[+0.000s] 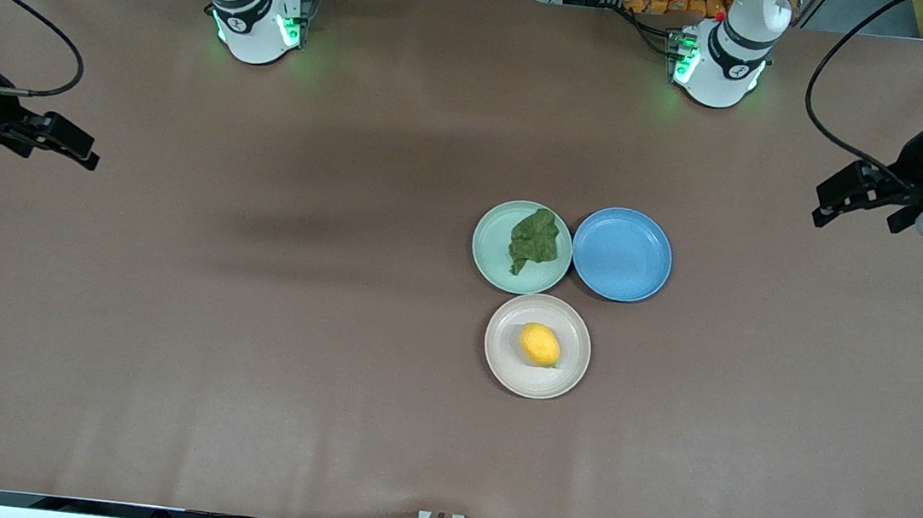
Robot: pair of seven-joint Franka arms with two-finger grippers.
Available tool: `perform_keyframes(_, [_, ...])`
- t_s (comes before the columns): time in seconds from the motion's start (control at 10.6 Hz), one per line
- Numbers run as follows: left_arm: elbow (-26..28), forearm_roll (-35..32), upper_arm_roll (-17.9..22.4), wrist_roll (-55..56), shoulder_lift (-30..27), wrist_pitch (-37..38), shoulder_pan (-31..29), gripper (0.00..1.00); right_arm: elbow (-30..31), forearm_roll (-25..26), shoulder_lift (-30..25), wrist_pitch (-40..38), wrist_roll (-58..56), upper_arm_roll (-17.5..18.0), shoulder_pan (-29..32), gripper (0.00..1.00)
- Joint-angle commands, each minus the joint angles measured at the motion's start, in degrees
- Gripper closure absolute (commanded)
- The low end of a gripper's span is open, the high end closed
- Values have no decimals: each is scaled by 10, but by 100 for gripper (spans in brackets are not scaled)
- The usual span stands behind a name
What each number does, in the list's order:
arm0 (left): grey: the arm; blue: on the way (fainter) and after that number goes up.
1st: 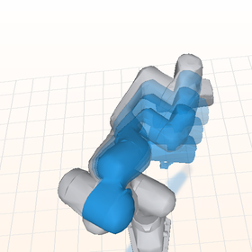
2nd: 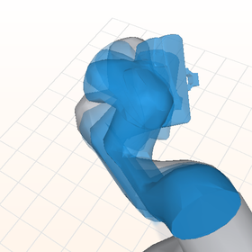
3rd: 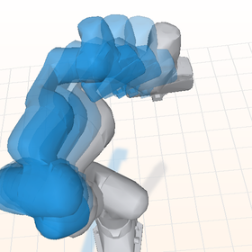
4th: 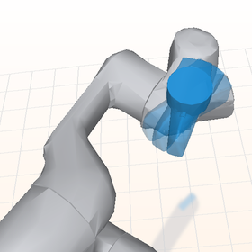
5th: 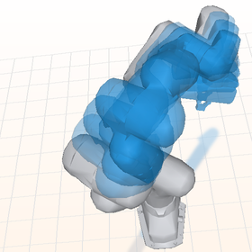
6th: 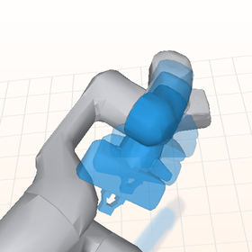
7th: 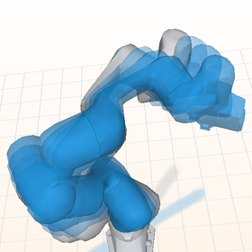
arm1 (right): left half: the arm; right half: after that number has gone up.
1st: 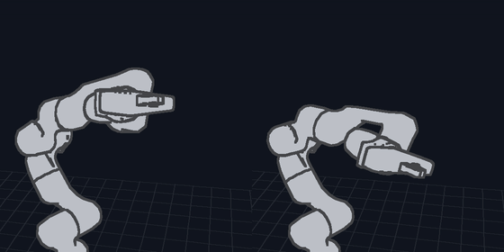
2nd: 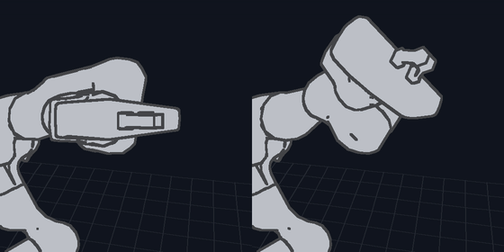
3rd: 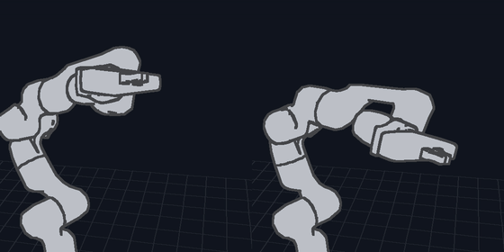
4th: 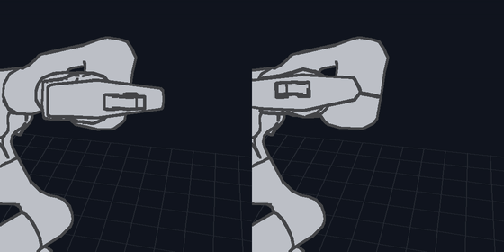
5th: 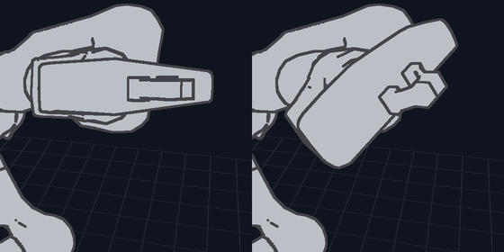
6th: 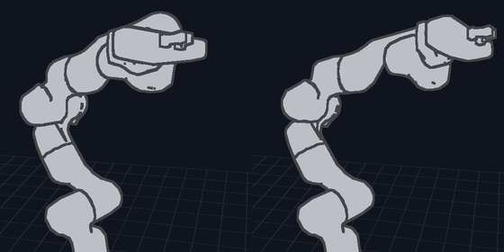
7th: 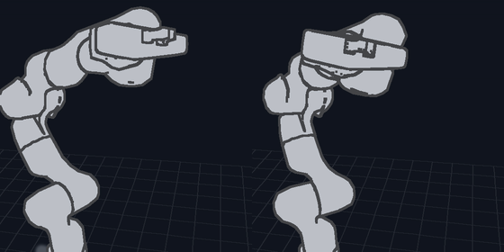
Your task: Place lemon and lettuce in plates
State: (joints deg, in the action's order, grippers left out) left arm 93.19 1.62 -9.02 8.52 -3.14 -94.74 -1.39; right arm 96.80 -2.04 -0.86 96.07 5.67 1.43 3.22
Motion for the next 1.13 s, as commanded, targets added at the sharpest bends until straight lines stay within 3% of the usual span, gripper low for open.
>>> perform_keyframes(0.0, [-46,-17,-10,-11,16,40,-1,0,-17,12,-13,-3,-7,-12,10,0])
perform_keyframes(0.56, [-45,-51,-48,-8,10,51,-4,0,-16,15,-19,-15,-14,-15,-3,0])
perform_keyframes(1.03, [-46,-42,-49,-9,6,51,-7,0,-15,15,-19,-11,-53,-16,-3,0])
